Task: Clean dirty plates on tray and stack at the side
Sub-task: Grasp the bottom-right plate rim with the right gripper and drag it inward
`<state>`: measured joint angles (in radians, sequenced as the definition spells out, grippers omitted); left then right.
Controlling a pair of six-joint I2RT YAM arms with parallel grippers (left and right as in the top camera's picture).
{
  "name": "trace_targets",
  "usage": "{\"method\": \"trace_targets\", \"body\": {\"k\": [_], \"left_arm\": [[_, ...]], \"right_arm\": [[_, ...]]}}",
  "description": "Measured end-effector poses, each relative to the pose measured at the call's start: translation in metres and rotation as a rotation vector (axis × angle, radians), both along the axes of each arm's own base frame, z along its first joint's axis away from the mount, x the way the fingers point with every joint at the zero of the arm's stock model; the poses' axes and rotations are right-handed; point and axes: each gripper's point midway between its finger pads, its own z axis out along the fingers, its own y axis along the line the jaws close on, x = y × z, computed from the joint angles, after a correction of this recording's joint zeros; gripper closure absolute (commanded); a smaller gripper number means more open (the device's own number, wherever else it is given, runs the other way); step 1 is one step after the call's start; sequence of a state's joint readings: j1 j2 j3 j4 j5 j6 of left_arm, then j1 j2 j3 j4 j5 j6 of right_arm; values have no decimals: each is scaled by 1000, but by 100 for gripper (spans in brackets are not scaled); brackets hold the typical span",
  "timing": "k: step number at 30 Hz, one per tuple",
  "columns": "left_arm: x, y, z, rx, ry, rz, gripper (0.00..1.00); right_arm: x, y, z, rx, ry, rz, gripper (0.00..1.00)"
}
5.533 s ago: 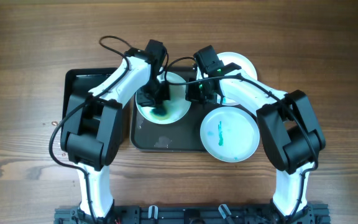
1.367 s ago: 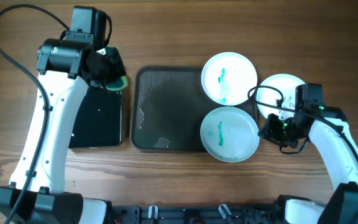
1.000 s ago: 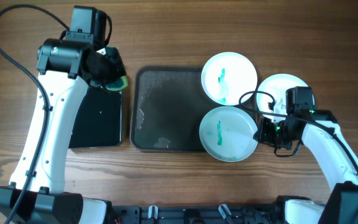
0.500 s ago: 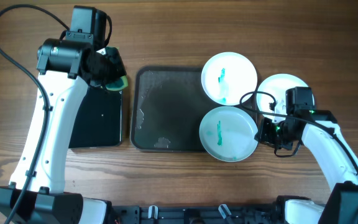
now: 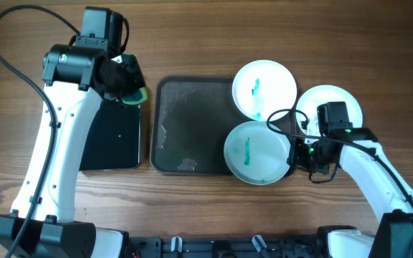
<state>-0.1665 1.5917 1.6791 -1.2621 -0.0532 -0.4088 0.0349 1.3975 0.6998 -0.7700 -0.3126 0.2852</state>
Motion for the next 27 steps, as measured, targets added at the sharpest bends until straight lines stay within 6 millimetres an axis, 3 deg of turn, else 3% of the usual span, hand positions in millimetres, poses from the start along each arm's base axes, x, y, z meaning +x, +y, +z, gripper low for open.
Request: {"method": "trace_targets", "body": {"k": [4, 7, 12, 14, 16, 18, 20, 24, 27], "left_arm": [[0, 0, 0, 0, 0, 0, 96], [0, 0, 0, 0, 0, 0, 96], [0, 0, 0, 0, 1, 0, 96], [-1, 0, 0, 0, 2, 0, 96], [0, 0, 0, 0, 2, 0, 96], [-1, 0, 0, 0, 2, 0, 96], [-1, 0, 0, 0, 2, 0, 96], [0, 0, 0, 0, 2, 0, 96], [0, 0, 0, 0, 2, 0, 96]], "right_arm": [[5, 14, 0, 19, -11, 1, 96], [8, 35, 3, 59, -28, 15, 96], [40, 102, 22, 181, -166, 54, 96], [46, 127, 19, 222, -181, 65, 96], [50, 149, 4, 241, -144, 60, 96], [54, 158, -10, 232, -88, 51, 94], [63, 164, -14, 210, -47, 57, 86], [80, 170, 18, 175, -68, 146, 74], [88, 161, 47, 77, -100, 268, 66]]}}
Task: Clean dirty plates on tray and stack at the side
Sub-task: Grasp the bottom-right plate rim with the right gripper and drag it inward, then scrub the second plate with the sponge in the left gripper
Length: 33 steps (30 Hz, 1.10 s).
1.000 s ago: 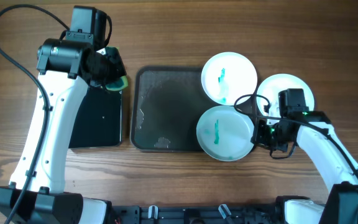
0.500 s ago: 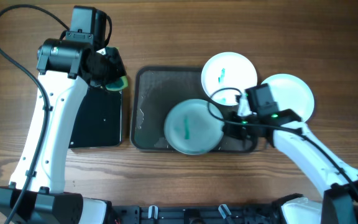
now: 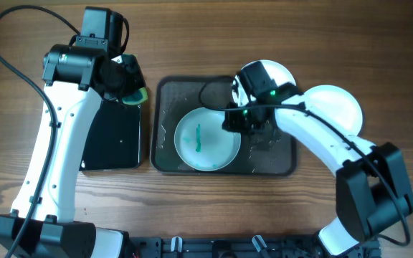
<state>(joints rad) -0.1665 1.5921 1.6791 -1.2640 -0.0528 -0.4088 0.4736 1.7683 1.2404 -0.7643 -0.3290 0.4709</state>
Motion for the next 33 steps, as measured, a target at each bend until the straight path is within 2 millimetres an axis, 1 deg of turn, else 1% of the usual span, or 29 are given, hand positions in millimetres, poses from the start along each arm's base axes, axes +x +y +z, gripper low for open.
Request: {"method": "trace_targets", "body": {"k": [1, 3, 6, 9, 10, 11, 14, 15, 17, 18, 21, 23, 24, 27, 28, 29, 30, 33], "left_arm": [[0, 0, 0, 0, 0, 0, 96], [0, 0, 0, 0, 0, 0, 96], [0, -1, 0, -8, 3, -3, 96], [1, -5, -4, -25, 17, -11, 96], [2, -7, -9, -29, 32, -14, 96], [3, -8, -12, -32, 40, -15, 96], [5, -9, -19, -34, 61, -17, 96], [5, -9, -21, -34, 68, -17, 96], [6, -10, -25, -36, 79, -18, 96], [6, -10, -26, -35, 83, -18, 96], [9, -11, -29, -35, 86, -18, 96], [15, -13, -32, -37, 73, -21, 96], [19, -14, -36, -38, 68, -24, 96], [19, -27, -57, -48, 103, -53, 96], [19, -35, -68, -52, 121, -71, 96], [19, -46, -83, -60, 137, -99, 96], [19, -55, -95, -63, 148, -121, 96], [10, -87, -139, -64, 197, -200, 96]], "right_arm": [[2, -7, 2, -48, -21, 27, 66], [1, -23, -2, -142, -45, 82, 67], [-6, -33, -11, -199, -31, 131, 69], [-10, -33, -29, -215, 14, 164, 73], [-13, -33, -38, -213, 41, 176, 74], [-16, -32, -41, -208, 57, 179, 75], [-20, -29, -51, -196, 97, 182, 89], [-22, -29, -56, -197, 116, 178, 96], [-24, -28, -64, -194, 144, 163, 96], [-23, -27, -64, -190, 147, 144, 96], [-10, -18, -63, -149, 120, 72, 96], [3, -8, -62, -104, 83, 13, 96], [14, -1, -61, -72, 48, -22, 96], [19, 7, -63, -35, 26, -58, 96], [19, 8, -64, -29, 28, -66, 96], [19, 9, -64, -20, 31, -74, 96], [19, 9, -65, -17, 34, -77, 96], [18, 10, -65, -13, 39, -82, 96]]}}
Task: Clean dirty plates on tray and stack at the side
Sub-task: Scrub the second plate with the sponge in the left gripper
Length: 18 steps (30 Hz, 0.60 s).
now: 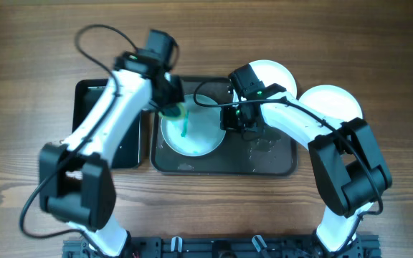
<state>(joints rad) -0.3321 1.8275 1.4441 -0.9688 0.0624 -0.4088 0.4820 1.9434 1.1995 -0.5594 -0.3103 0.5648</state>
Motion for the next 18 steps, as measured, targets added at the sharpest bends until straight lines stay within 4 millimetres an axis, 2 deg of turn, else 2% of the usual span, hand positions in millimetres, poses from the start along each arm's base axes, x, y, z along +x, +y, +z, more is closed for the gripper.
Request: {"method": "trace_targets", "body": {"k": [1, 3, 7, 12, 15, 18], "left_arm": [[-3, -5, -9, 3, 14, -14, 96], [-14, -23, -43, 10, 61, -64, 96], [-32, -29, -88, 48, 172, -95, 96], [-33, -33, -88, 24, 181, -124, 96], [-39, -41, -86, -57, 203, -256, 96], [-50, -59, -85, -169, 221, -405, 96]], "right_arm": [[0, 0, 0, 0, 1, -1, 96], [0, 1, 0, 4, 4, -2, 96], [-1, 2, 0, 10, 9, 2, 96], [-2, 2, -1, 12, 9, 6, 96], [-2, 2, -1, 11, 10, 6, 96], [-2, 2, -1, 11, 10, 6, 96]]}}
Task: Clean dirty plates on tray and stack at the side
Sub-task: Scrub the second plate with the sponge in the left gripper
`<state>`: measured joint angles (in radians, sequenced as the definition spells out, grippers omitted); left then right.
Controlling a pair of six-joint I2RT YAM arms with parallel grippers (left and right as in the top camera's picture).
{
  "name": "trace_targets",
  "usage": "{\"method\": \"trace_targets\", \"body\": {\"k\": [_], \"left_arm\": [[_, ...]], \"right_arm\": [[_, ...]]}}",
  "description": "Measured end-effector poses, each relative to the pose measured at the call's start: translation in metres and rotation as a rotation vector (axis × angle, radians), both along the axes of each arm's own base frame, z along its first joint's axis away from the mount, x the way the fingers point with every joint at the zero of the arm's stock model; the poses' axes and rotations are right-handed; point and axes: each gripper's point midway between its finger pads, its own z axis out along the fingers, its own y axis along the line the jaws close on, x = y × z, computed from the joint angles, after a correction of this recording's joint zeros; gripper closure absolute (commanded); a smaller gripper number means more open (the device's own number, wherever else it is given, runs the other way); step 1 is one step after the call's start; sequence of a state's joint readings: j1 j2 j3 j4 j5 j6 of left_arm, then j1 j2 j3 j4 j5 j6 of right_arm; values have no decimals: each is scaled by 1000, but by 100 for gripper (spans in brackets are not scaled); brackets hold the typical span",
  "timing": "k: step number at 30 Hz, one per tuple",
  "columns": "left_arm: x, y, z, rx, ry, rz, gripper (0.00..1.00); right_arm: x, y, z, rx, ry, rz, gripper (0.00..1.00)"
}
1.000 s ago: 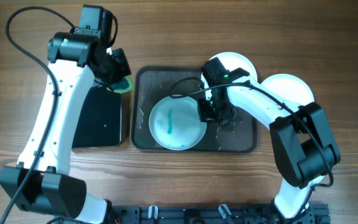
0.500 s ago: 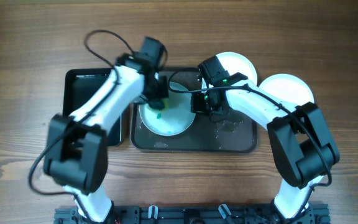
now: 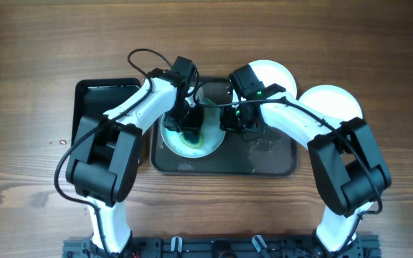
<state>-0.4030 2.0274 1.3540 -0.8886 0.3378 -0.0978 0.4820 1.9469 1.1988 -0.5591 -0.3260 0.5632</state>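
A white plate (image 3: 212, 135) with a green smear lies in the left half of the dark tray (image 3: 271, 163). My left gripper (image 3: 189, 127) presses a green sponge (image 3: 191, 136) onto the plate's middle. At the plate's right rim my right gripper (image 3: 228, 122) is shut on it. A second white plate (image 3: 279, 73) sits behind the tray's back right corner, partly hidden by my right arm. A third, plain white plate (image 3: 334, 100) rests on the table to the right.
A black flat tray (image 3: 95, 107) lies left of the dark tray, with my left arm crossing its right edge. Wet patches show on the dark tray's right half. Both arms meet over the tray's middle.
My left gripper with the sponge has moved from the plate's back left rim to its middle. Green smear now spreads around the sponge. The right gripper and plate have stayed put.
My right gripper held a green-marked plate at the tray's right edge while the left held the sponge over the black tray. The plate then stood in the tray's middle, then further left with the sponge at its rim. Now the sponge is on the plate.
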Motion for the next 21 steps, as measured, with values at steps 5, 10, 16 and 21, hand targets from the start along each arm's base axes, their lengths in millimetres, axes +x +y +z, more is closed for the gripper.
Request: {"method": "trace_targets", "body": {"k": [5, 10, 16, 21], "left_arm": [[2, -10, -1, -53, -15, -38, 96], [7, 46, 1, 304, 12, 268, 96], [19, 94, 15, 539, -42, 431, 96], [29, 46, 12, 298, -35, 333, 96]], "right_arm": [[0, 0, 0, -1, -2, 3, 96], [0, 5, -1, 14, -3, 12, 96], [-3, 10, 0, 30, 4, 24, 96], [-3, 9, 0, 30, 6, 23, 96]]}}
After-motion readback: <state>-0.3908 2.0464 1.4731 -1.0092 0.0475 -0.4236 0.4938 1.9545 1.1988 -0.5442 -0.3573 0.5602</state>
